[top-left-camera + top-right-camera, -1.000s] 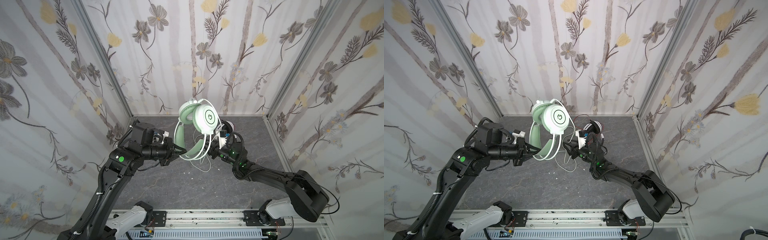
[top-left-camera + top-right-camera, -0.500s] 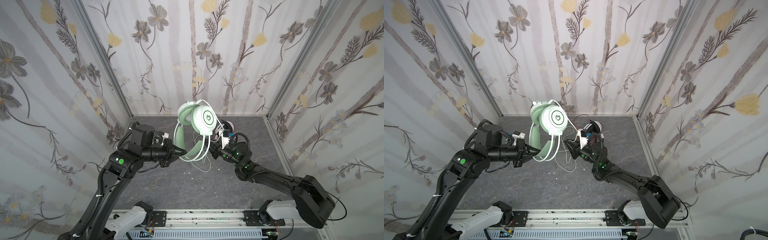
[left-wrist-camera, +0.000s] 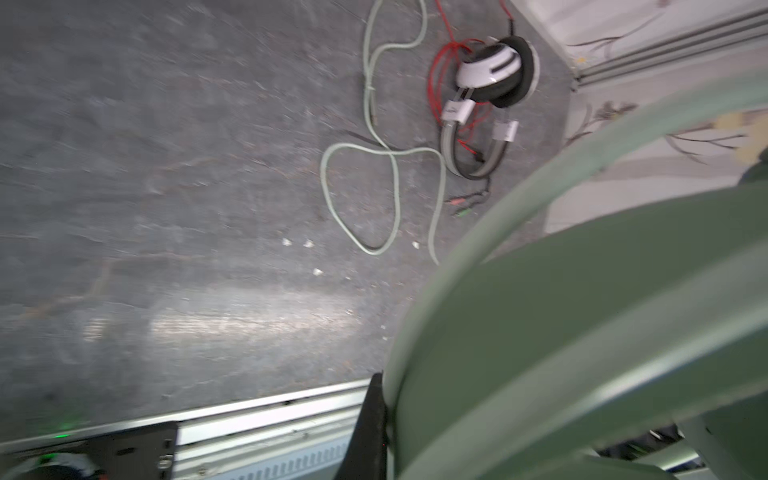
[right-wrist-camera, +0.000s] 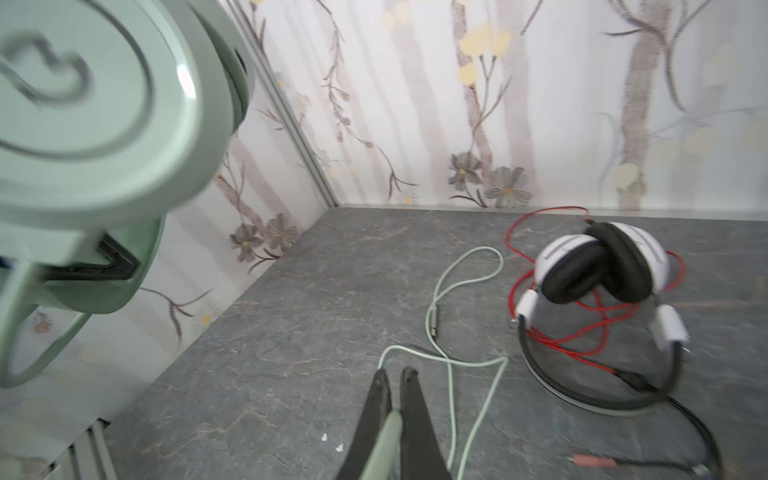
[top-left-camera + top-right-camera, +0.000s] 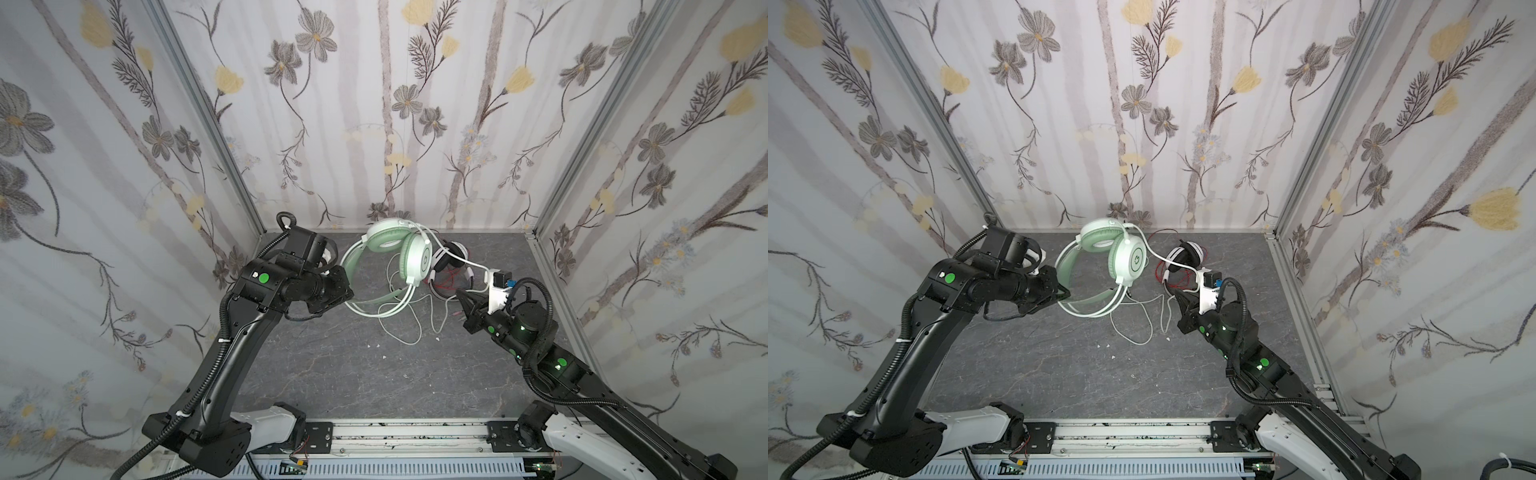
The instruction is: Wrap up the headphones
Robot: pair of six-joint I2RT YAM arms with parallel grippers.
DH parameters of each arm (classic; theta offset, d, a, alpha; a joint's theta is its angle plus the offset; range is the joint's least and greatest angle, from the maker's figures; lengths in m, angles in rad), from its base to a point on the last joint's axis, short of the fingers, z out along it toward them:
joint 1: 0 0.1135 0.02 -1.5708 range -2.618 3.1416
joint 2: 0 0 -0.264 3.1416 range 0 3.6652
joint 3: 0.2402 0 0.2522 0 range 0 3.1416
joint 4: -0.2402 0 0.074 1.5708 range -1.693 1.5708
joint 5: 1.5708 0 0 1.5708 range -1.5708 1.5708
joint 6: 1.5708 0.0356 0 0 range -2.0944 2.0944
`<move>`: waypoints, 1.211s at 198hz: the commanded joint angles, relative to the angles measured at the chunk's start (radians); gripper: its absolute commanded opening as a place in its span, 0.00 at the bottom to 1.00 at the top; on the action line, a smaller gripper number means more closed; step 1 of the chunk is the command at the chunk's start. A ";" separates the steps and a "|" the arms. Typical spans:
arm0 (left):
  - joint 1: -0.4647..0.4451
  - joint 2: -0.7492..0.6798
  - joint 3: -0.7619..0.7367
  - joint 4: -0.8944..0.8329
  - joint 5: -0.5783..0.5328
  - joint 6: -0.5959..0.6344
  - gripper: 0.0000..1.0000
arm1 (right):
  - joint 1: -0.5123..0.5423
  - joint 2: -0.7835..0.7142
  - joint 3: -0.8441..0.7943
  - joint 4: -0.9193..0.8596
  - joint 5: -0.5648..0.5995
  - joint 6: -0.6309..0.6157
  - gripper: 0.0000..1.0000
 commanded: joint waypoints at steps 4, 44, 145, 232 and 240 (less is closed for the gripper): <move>0.002 0.010 0.004 -0.064 -0.303 0.128 0.00 | 0.003 -0.041 0.101 -0.338 0.185 -0.058 0.00; -0.001 0.039 0.011 -0.077 -0.316 0.126 0.00 | 0.080 0.006 0.270 -0.522 0.331 -0.117 0.00; -0.184 0.106 0.011 -0.141 -0.404 0.185 0.00 | 0.400 0.311 0.713 -0.670 0.640 -0.343 0.00; -0.448 0.076 -0.030 -0.006 -0.323 0.292 0.00 | 0.273 0.577 0.897 -0.736 0.496 -0.500 0.00; -0.461 0.067 -0.037 0.006 -0.313 0.298 0.00 | 0.252 0.596 0.898 -0.737 0.478 -0.506 0.00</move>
